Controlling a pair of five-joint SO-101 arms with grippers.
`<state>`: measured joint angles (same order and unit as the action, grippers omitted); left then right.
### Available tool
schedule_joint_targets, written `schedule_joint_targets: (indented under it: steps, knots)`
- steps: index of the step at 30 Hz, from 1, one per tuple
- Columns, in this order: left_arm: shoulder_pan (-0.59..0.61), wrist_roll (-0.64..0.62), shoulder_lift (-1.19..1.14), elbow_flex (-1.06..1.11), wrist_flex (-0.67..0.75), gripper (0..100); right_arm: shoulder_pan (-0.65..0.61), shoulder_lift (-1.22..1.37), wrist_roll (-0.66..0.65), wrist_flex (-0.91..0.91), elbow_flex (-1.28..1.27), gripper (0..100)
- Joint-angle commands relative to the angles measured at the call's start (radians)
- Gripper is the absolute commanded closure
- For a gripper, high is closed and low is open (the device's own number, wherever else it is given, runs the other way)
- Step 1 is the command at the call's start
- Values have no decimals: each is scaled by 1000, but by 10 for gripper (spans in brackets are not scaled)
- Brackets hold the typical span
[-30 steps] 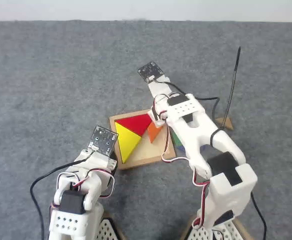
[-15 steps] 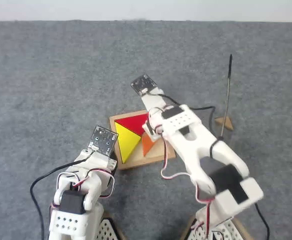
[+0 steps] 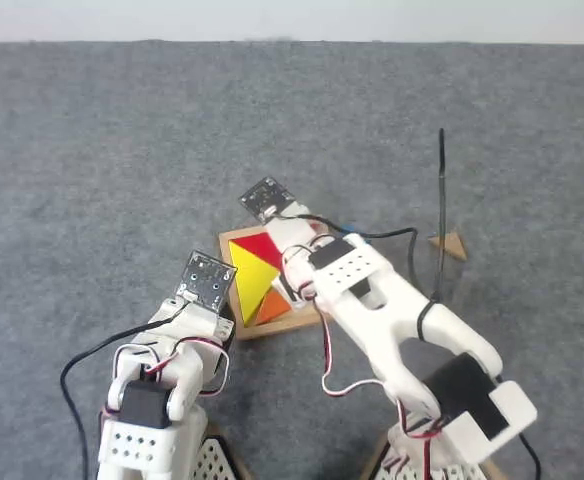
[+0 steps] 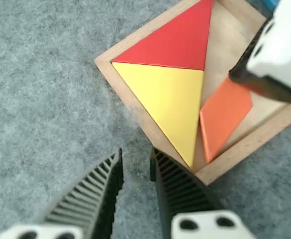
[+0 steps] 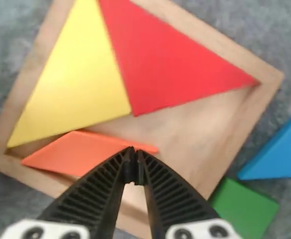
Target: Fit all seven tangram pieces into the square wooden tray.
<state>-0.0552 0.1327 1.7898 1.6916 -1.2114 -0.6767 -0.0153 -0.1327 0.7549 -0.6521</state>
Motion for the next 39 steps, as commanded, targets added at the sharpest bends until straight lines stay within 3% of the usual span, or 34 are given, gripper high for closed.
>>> schedule_joint_targets:
  steps: [1, 12, 17, 23, 25, 33, 39]
  knots:
    - [-2, -14, -2, -7, -5, 912, -41, -51, 11, 10, -12, 992]
    - [-2, -14, -2, -7, -5, 912, -50, -130, 11, 142, -9, 992]
    - [-2, -14, -2, -7, -5, 912, 4, -269, 3, 62, -8, 992]
    - [-2, -14, -2, -7, -5, 912, 56, -157, -41, -21, 17, 992]
    - [-2, -14, -2, -7, -5, 912, 105, -111, -68, -15, 43, 992]
    - [-2, -14, -2, -7, -5, 912, 496, -173, -173, 110, 129, 992]
    - [-2, -14, -2, -7, -5, 912, 530, -177, -324, 251, 124, 992]
